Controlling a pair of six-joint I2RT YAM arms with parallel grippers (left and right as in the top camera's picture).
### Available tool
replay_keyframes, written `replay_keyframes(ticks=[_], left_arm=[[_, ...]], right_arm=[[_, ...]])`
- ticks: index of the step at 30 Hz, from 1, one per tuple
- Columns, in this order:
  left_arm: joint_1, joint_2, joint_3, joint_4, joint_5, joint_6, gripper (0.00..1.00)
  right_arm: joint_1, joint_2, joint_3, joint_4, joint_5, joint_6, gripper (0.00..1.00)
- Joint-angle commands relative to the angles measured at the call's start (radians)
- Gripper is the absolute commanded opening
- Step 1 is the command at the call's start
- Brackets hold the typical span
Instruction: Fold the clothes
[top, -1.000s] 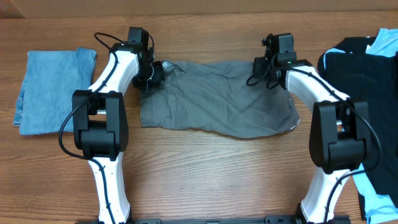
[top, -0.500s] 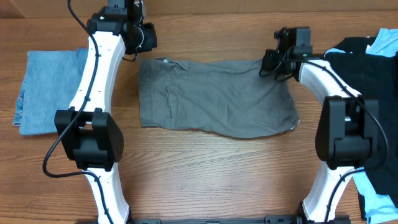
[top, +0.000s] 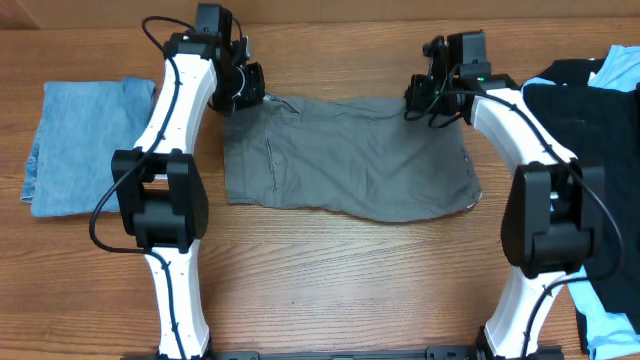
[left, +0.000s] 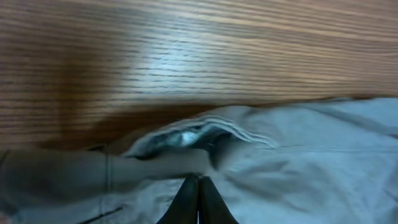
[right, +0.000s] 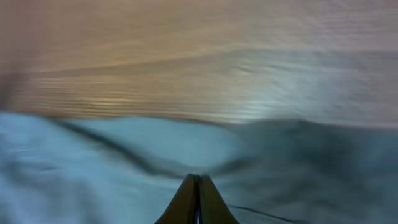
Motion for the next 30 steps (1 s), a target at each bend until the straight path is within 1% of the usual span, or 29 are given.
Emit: replay_keyframes(ticks=[1, 4, 7, 9, 11, 13, 14, 16, 17, 20, 22, 24, 26, 27, 28, 29, 30], left_arm=[[-0.006, 0.032, 0.001, 0.000, -0.109, 0.021, 0.04], [-0.005, 0.088, 0.001, 0.009, -0.117, 0.047, 0.04], [-0.001, 0.151, 0.001, 0.033, -0.123, 0.050, 0.07], [0.009, 0.184, 0.001, 0.042, -0.121, 0.039, 0.13], [0.022, 0.206, 0.001, 0.043, -0.122, 0.035, 0.15], [0.045, 0.211, 0.001, 0.042, -0.121, 0.035, 0.24], [0.056, 0.210, 0.002, 0.043, -0.112, 0.036, 0.25], [0.077, 0.199, 0.014, 0.046, -0.039, 0.047, 0.29], [0.090, 0.187, 0.037, 0.039, 0.044, 0.058, 0.33], [0.121, 0.136, 0.140, 0.011, 0.326, 0.050, 0.37], [0.124, 0.079, 0.208, -0.031, 0.416, 0.043, 0.40], [0.122, 0.025, 0.236, -0.093, 0.401, 0.056, 0.38], [0.118, -0.031, 0.238, -0.211, 0.381, 0.085, 0.27], [0.113, -0.042, 0.238, -0.276, 0.379, 0.111, 0.16], [0.103, -0.045, 0.238, -0.341, 0.379, 0.147, 0.08], [0.093, -0.044, 0.237, -0.391, 0.378, 0.182, 0.04], [0.074, -0.038, 0.229, -0.444, 0.371, 0.234, 0.04]], right_arm=[[-0.019, 0.046, 0.000, -0.006, 0.114, -0.003, 0.04], [-0.026, 0.077, 0.000, -0.007, 0.135, -0.003, 0.04], [-0.026, 0.100, 0.000, -0.021, 0.174, -0.003, 0.04], [-0.026, 0.121, 0.000, -0.041, 0.184, -0.006, 0.04], [-0.027, 0.138, 0.000, -0.060, 0.227, -0.005, 0.04], [-0.027, 0.158, 0.000, -0.077, 0.263, -0.007, 0.04], [-0.028, 0.167, 0.000, -0.077, 0.264, -0.014, 0.04], [-0.028, 0.169, 0.000, -0.073, 0.263, -0.029, 0.04], [-0.028, 0.167, 0.001, -0.070, 0.262, -0.029, 0.04], [-0.028, 0.143, 0.027, -0.084, 0.261, -0.029, 0.04], [-0.027, 0.108, 0.056, -0.108, 0.220, -0.049, 0.04], [-0.026, 0.071, 0.072, -0.127, 0.154, -0.081, 0.04], [-0.024, 0.011, 0.104, -0.166, 0.040, -0.077, 0.04], [-0.024, -0.014, 0.118, -0.190, -0.036, -0.078, 0.04], [-0.024, -0.040, 0.128, -0.219, -0.125, -0.078, 0.04], [-0.024, -0.058, 0.129, -0.239, -0.199, -0.078, 0.04], [-0.022, -0.076, 0.129, -0.266, -0.294, -0.079, 0.04]])
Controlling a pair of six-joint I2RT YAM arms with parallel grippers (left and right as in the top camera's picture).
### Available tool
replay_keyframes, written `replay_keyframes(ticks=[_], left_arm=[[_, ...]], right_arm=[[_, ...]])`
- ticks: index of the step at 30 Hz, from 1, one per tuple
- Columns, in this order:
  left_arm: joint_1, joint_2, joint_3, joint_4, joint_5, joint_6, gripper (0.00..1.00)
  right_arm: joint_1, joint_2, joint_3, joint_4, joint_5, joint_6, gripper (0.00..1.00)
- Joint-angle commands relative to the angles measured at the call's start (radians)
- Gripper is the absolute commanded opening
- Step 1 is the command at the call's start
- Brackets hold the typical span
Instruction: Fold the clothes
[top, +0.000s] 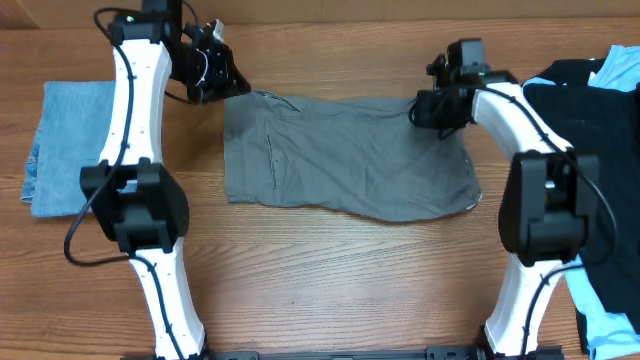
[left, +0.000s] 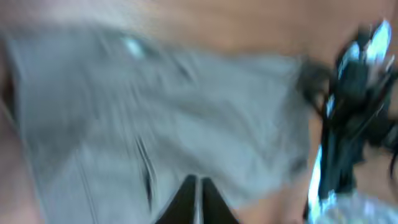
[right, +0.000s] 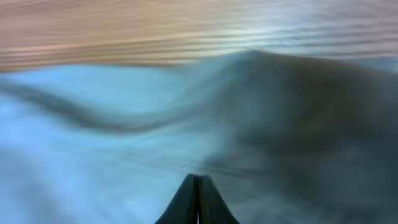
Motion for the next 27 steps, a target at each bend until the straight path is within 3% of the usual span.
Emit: replay_keyframes(ticks=[1, 4, 10, 21, 27], left_arm=[[-0.070, -0.013, -0.003, -0.145, 0.008, 0.182, 0.04], [-0.148, -0.005, -0.097, -0.165, -0.059, 0.214, 0.04], [-0.248, -0.005, -0.312, -0.013, -0.094, 0.209, 0.04], [-0.259, -0.003, -0.594, 0.246, -0.173, 0.160, 0.04], [-0.258, -0.003, -0.695, 0.298, -0.185, 0.158, 0.04]], right_arm=[[0.006, -0.134, 0.050, -0.063, -0.362, -0.014, 0.04], [0.030, -0.133, 0.037, -0.145, -0.459, -0.016, 0.04], [0.150, -0.133, -0.041, -0.163, -0.431, -0.100, 0.04], [0.255, -0.130, -0.262, 0.084, -0.385, -0.093, 0.04], [0.251, -0.116, -0.376, 0.198, -0.159, -0.036, 0.04]])
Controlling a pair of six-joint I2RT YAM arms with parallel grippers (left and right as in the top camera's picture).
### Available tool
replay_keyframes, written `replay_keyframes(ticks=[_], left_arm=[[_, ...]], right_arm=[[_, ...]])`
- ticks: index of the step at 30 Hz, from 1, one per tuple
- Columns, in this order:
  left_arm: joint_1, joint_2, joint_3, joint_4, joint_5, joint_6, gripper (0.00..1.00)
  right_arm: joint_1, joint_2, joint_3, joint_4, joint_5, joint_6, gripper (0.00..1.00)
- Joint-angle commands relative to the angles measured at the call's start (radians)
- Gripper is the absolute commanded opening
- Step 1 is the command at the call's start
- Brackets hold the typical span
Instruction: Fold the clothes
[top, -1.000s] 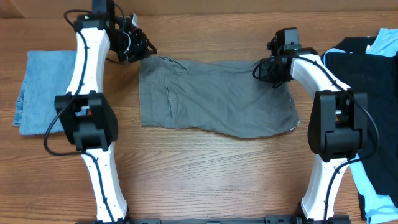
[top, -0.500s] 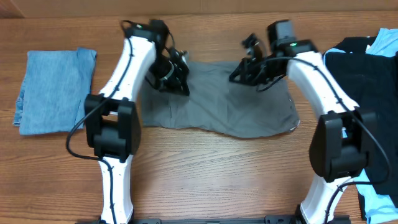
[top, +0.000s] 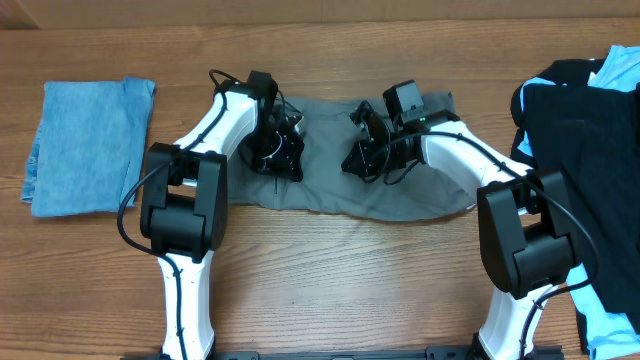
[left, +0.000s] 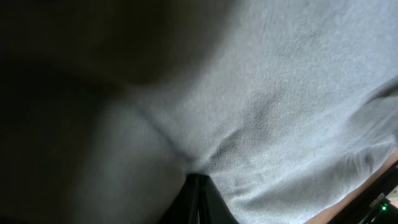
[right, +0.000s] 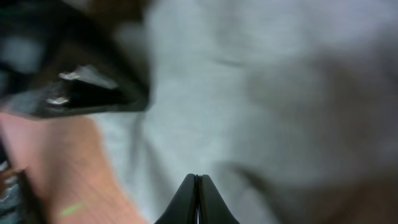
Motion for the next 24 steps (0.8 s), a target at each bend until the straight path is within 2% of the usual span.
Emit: replay_keyframes(ticks=[1, 6, 10, 15, 20, 24], left_arm=[[-0.002, 0.022, -0.087, 0.005, -0.077, -0.014, 0.04], [-0.002, 0.022, -0.106, -0.001, -0.131, -0.014, 0.04], [-0.002, 0.022, -0.106, -0.005, -0.131, -0.014, 0.04], [-0.001, 0.022, -0.106, -0.004, -0.132, -0.014, 0.04], [-0.001, 0.022, -0.102, 0.004, -0.131, -0.014, 0.04], [-0.001, 0.022, -0.102, 0.004, -0.127, -0.014, 0.04]], right_arm=[[-0.011, 0.010, -0.058, 0.034, 0.180, 0.042, 0.04], [-0.078, 0.012, -0.060, 0.030, 0.206, 0.041, 0.04], [-0.185, 0.012, -0.048, 0.019, 0.205, 0.041, 0.04], [-0.334, 0.012, 0.038, -0.119, 0.178, 0.041, 0.04], [-0.399, -0.016, 0.137, -0.270, -0.063, -0.008, 0.04], [-0.384, -0.071, 0.142, -0.454, -0.311, -0.183, 0.04]])
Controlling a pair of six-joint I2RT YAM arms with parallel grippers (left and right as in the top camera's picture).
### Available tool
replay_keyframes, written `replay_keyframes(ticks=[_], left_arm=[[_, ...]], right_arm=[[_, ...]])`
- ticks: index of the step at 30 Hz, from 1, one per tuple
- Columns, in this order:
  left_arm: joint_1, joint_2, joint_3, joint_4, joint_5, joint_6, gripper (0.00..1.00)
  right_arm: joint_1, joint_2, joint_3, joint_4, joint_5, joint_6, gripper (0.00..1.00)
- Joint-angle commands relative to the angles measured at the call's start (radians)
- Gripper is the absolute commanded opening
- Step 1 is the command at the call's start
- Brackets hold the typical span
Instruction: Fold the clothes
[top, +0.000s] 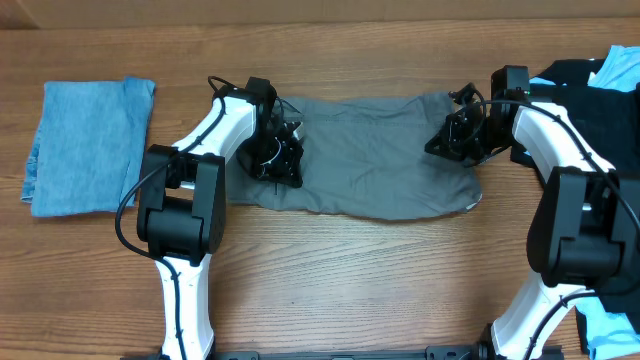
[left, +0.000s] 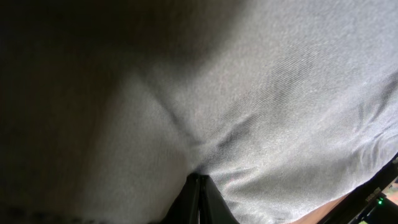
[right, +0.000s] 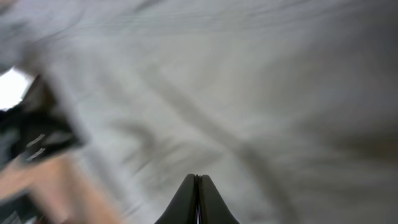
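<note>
A grey garment (top: 370, 150) lies spread flat across the middle of the wooden table (top: 330, 280). My left gripper (top: 285, 170) is shut, its tips down on the garment's left part; in the left wrist view the shut tips (left: 198, 176) touch the grey cloth (left: 280, 93), and creases run out from them. My right gripper (top: 435, 147) is shut over the garment's right part, near its upper right corner. The right wrist view is blurred: shut tips (right: 198, 177) close above grey cloth (right: 249, 74).
A folded blue cloth (top: 85, 145) lies at the table's left end. A pile of dark clothes (top: 585, 95) sits at the right edge, with light blue fabric (top: 605, 335) at the bottom right corner. Bare wood runs along the front.
My right gripper has moved from the garment's middle to its right part, still shut. The left gripper stays shut at the same spot on the garment's left part.
Both grippers were shut at the garment's two far corners. Then the left one stood off the cloth at the upper left, the right one still by its corner. Later both were shut on the garment's middle, and now the right one is near the right end.
</note>
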Motion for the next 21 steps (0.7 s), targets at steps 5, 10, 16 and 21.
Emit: replay_keyframes(ticks=[5, 10, 16, 21], left_arm=[[-0.002, 0.046, -0.045, 0.008, -0.135, -0.024, 0.05], [-0.002, 0.046, -0.045, 0.014, -0.134, -0.040, 0.04], [-0.002, 0.046, -0.045, 0.013, -0.134, -0.040, 0.05], [-0.002, 0.046, -0.045, 0.013, -0.134, -0.040, 0.05]], right_arm=[[0.077, -0.057, -0.037, -0.128, -0.196, -0.212, 0.04], [0.141, -0.054, -0.125, -0.031, -0.159, -0.211, 0.04], [0.152, -0.054, -0.256, 0.126, 0.155, 0.003, 0.04], [0.145, -0.054, -0.374, 0.209, 0.322, 0.024, 0.04]])
